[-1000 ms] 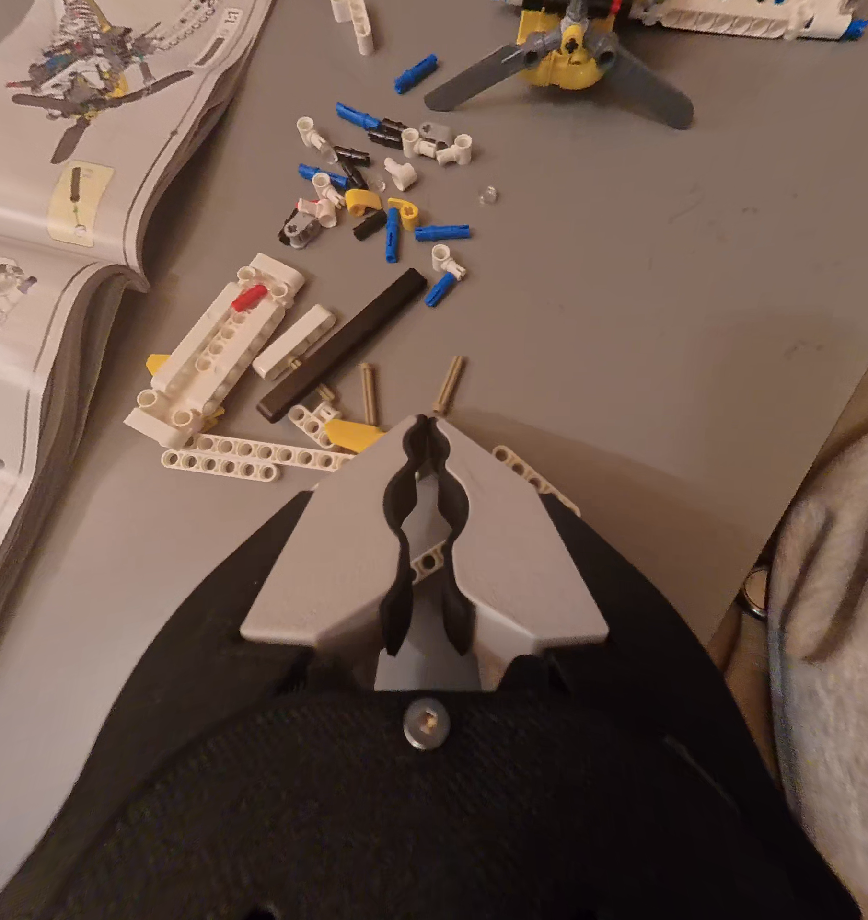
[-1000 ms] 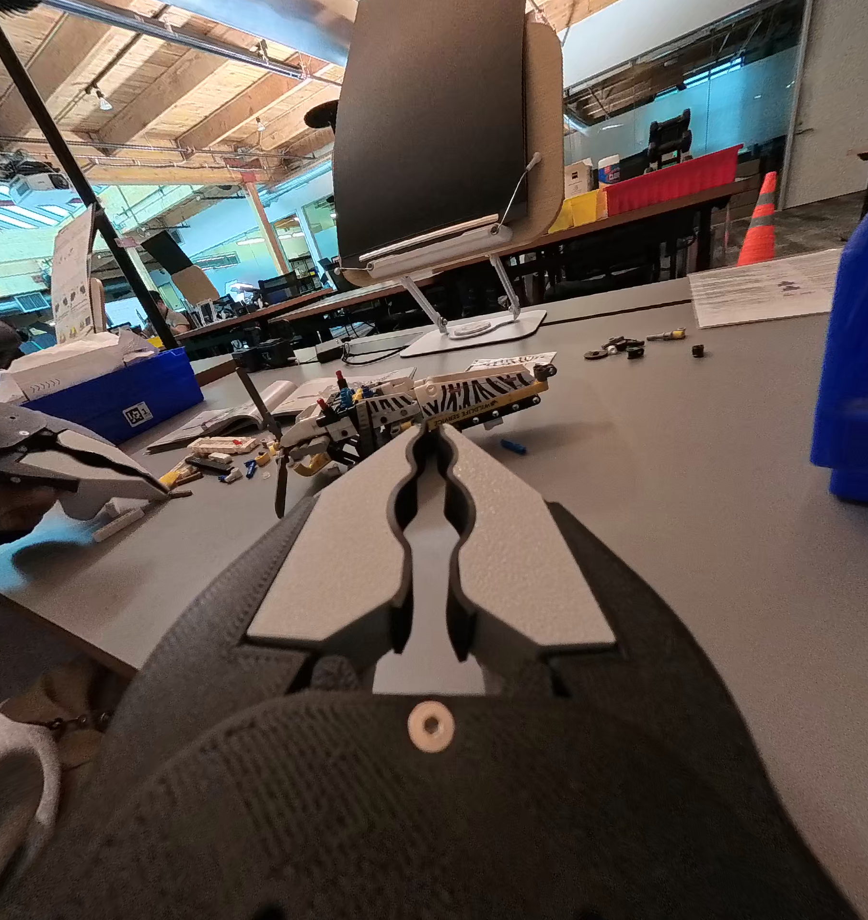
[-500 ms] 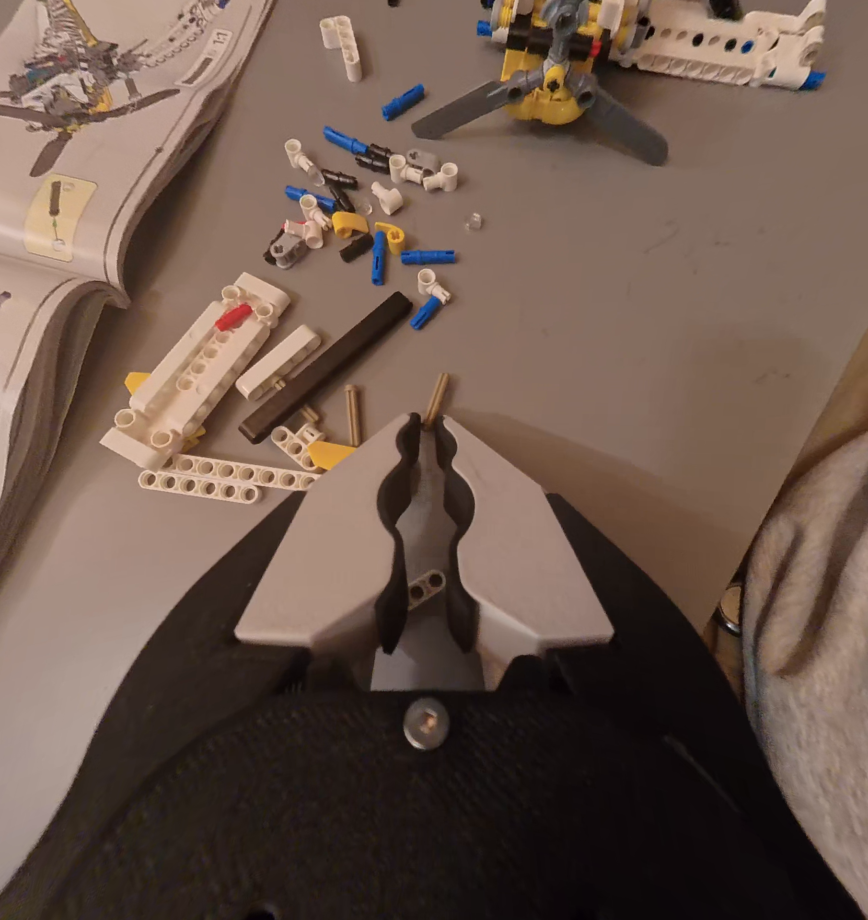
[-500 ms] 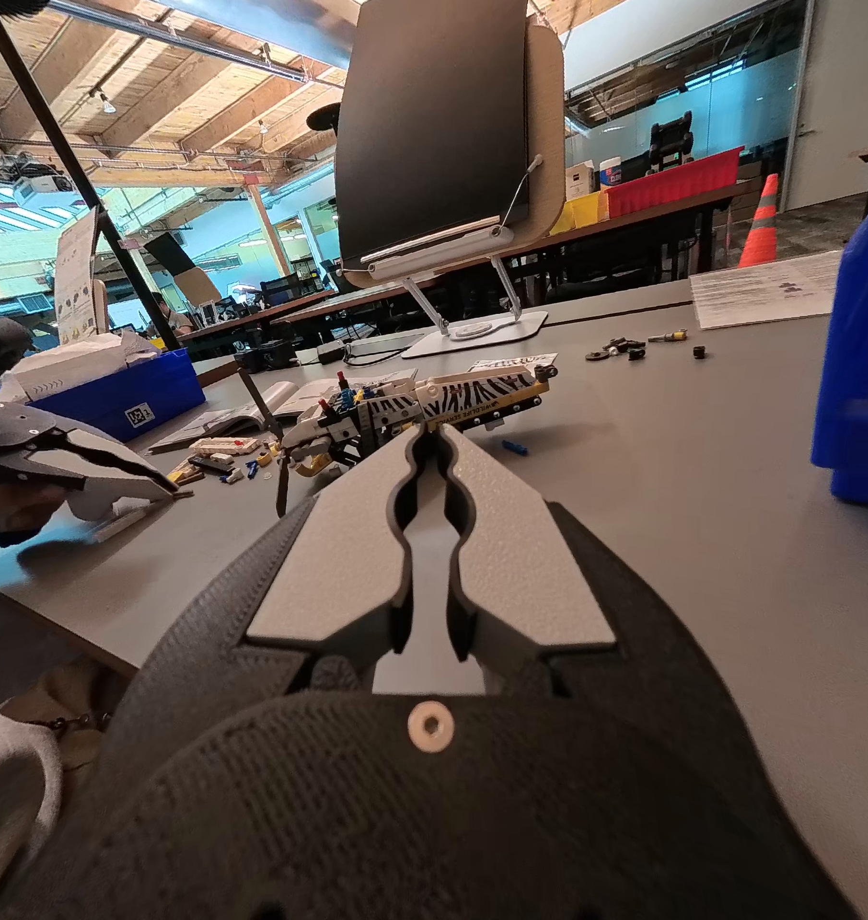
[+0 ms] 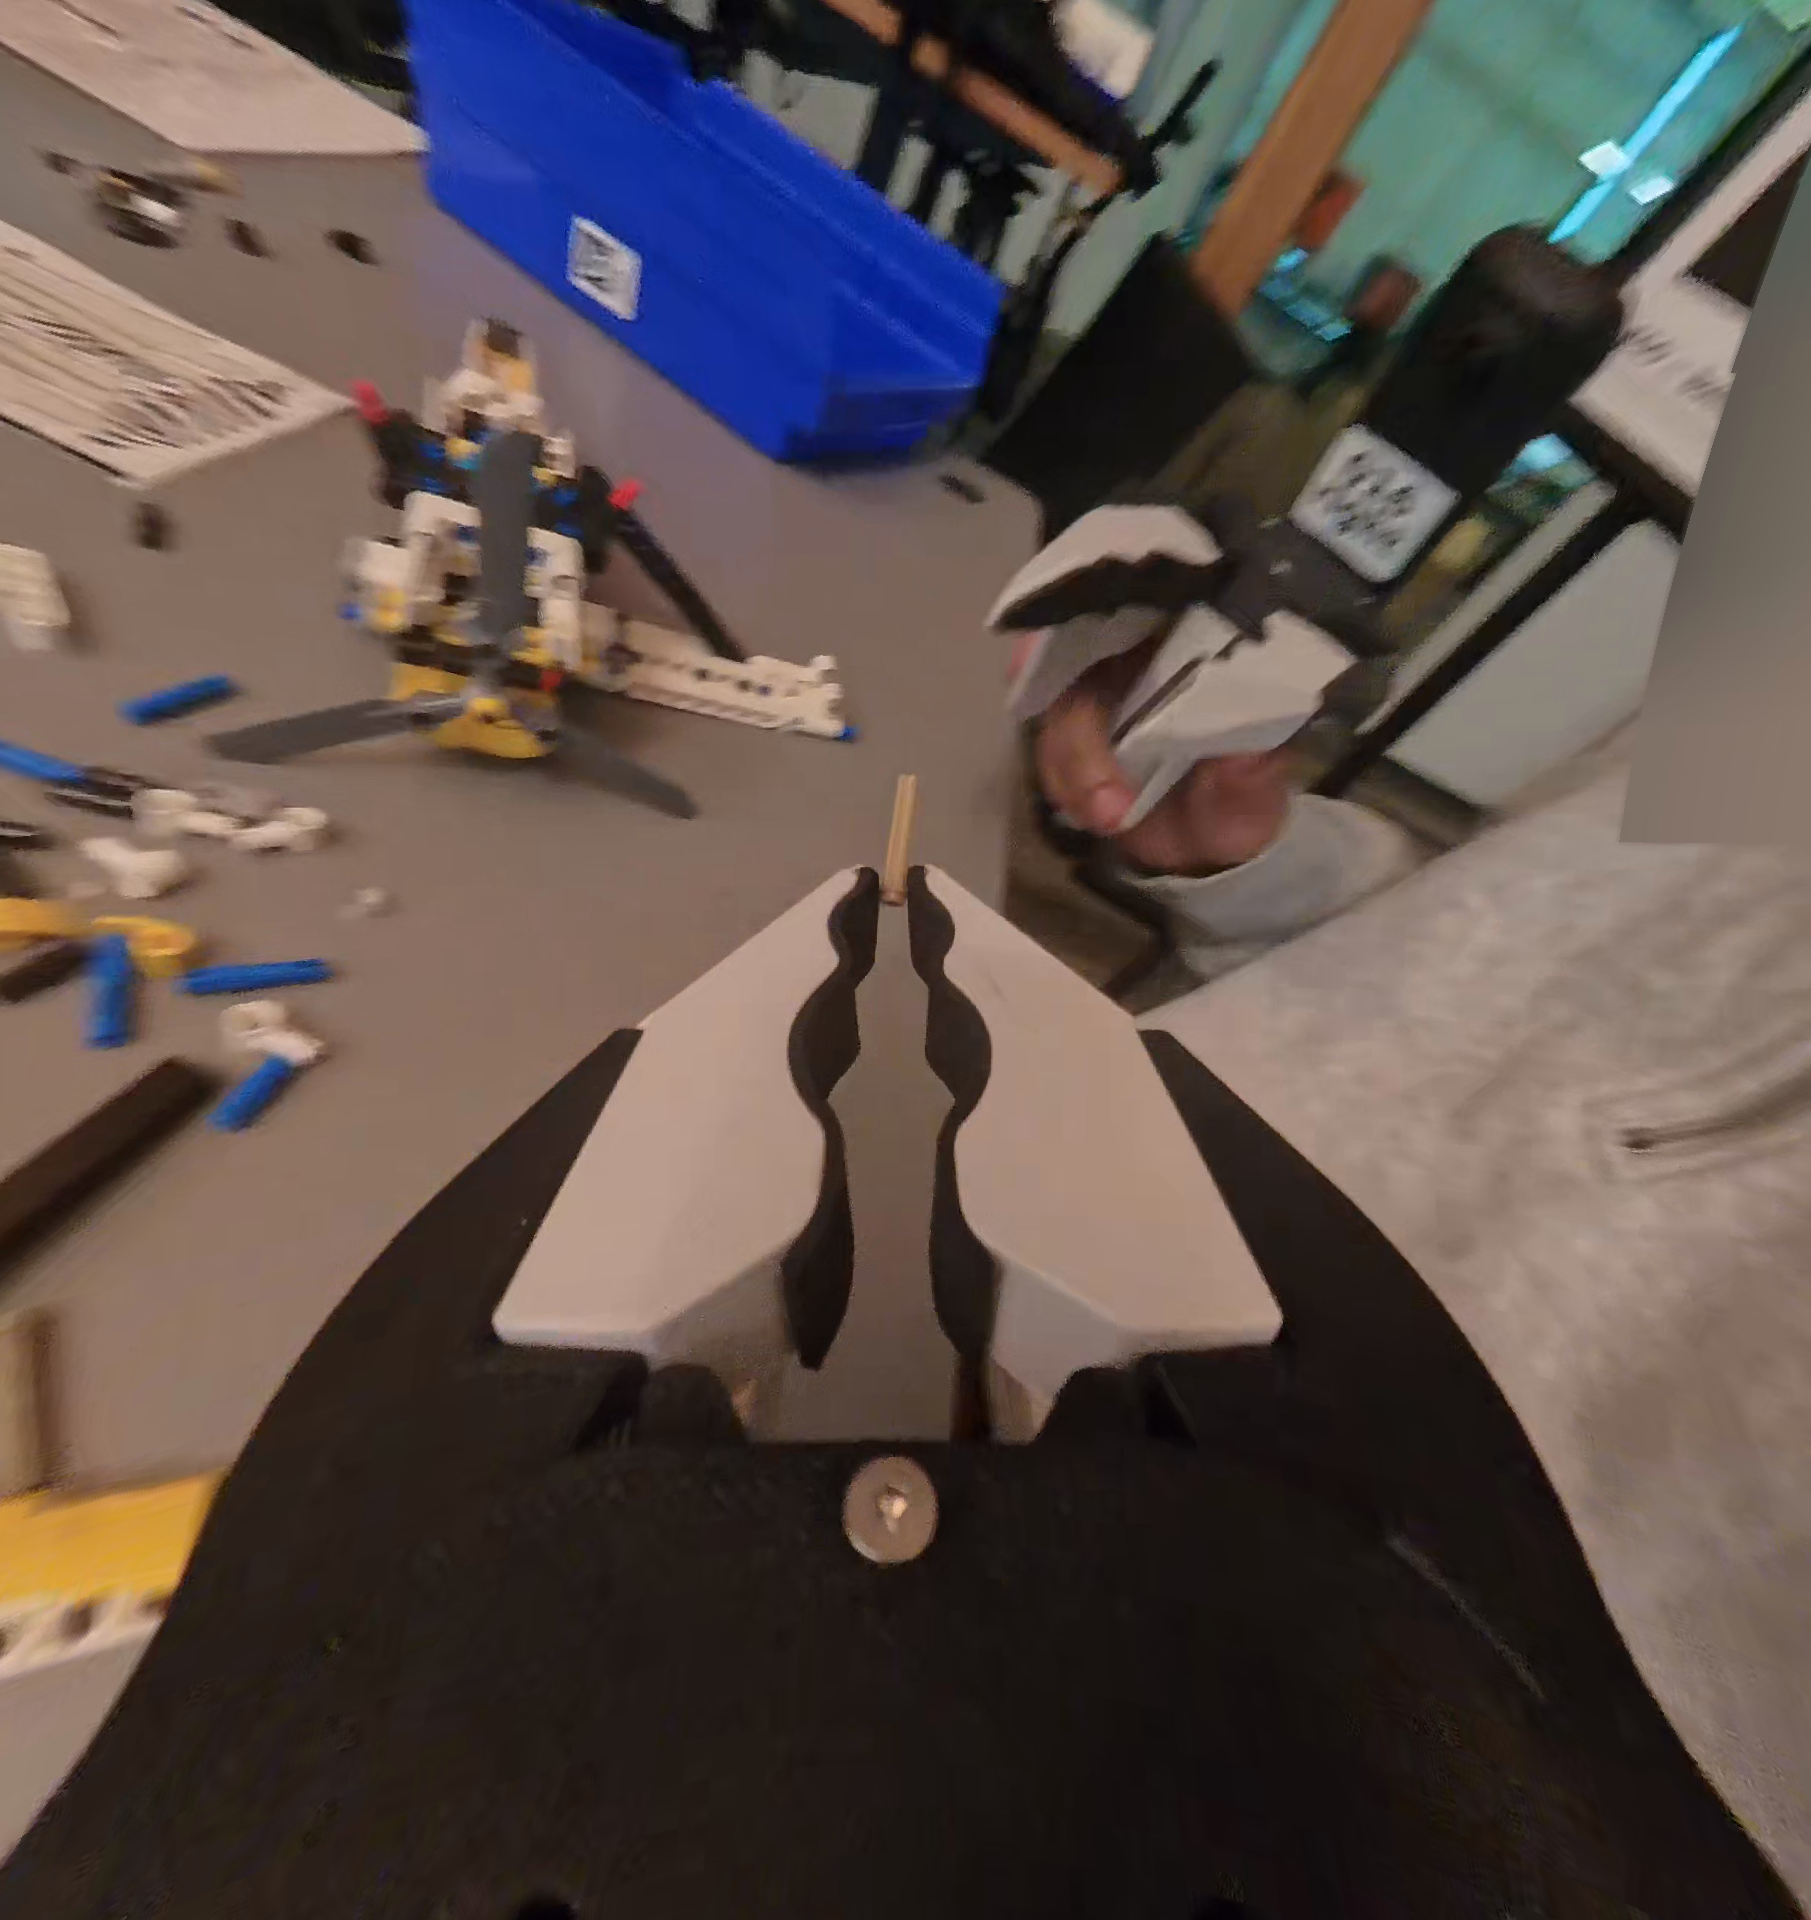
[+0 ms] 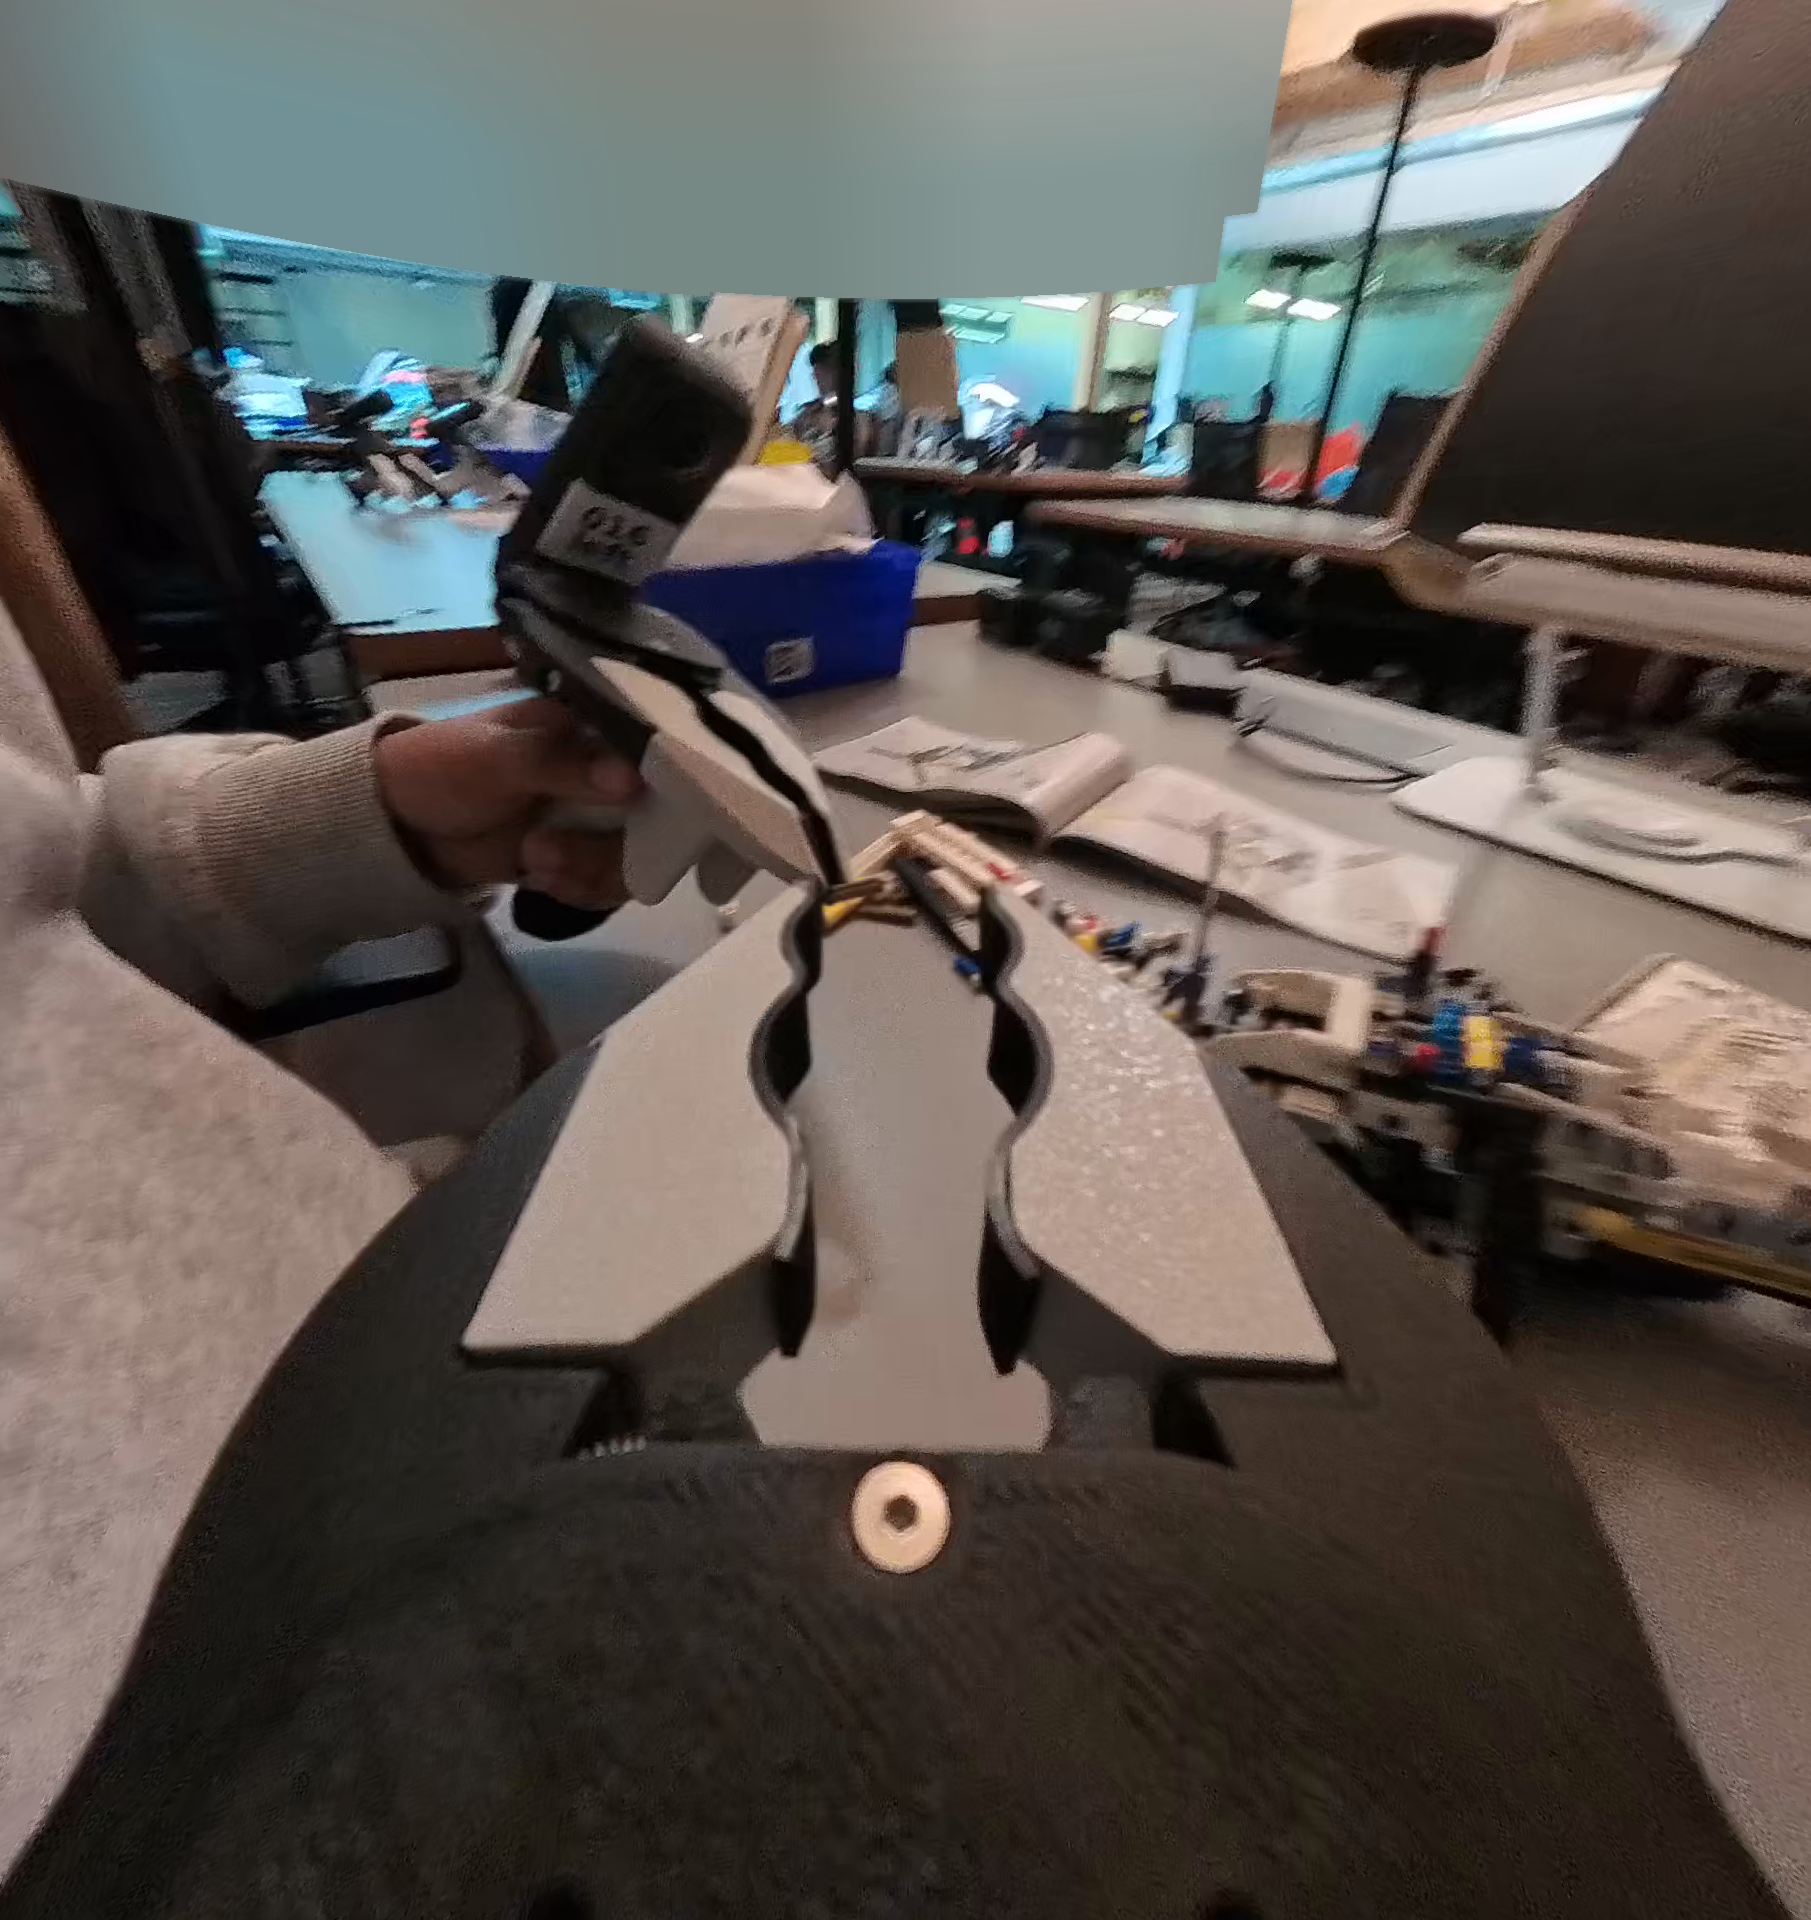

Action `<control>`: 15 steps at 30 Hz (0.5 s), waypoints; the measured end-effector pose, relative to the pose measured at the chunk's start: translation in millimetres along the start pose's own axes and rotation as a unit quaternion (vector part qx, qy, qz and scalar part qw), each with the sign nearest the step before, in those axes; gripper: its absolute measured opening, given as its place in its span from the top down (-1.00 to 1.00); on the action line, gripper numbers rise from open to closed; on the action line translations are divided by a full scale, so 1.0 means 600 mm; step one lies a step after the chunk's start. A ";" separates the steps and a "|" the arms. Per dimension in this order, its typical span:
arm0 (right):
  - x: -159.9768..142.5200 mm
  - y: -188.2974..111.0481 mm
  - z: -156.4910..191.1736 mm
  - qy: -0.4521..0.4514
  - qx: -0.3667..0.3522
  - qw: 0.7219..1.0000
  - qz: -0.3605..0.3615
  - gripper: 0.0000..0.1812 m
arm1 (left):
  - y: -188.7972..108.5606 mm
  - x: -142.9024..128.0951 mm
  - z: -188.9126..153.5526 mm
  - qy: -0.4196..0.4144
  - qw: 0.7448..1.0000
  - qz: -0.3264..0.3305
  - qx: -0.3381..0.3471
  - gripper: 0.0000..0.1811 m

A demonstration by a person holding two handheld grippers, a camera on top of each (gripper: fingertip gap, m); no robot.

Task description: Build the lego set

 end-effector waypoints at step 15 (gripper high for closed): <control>-0.056 -0.005 0.072 0.053 0.210 0.974 0.074 0.72 | 0.031 -0.047 -0.055 -0.035 0.981 0.073 -0.178 0.98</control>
Point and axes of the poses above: each gripper's, where its closed fingertips meet, y out along the fingers, x out of its top, z = x × y across the jaws, the point moved 2 cm from there along -y, back along the fingers, and after that the axes turned 12 degrees about -x, right-handed, at the moved point
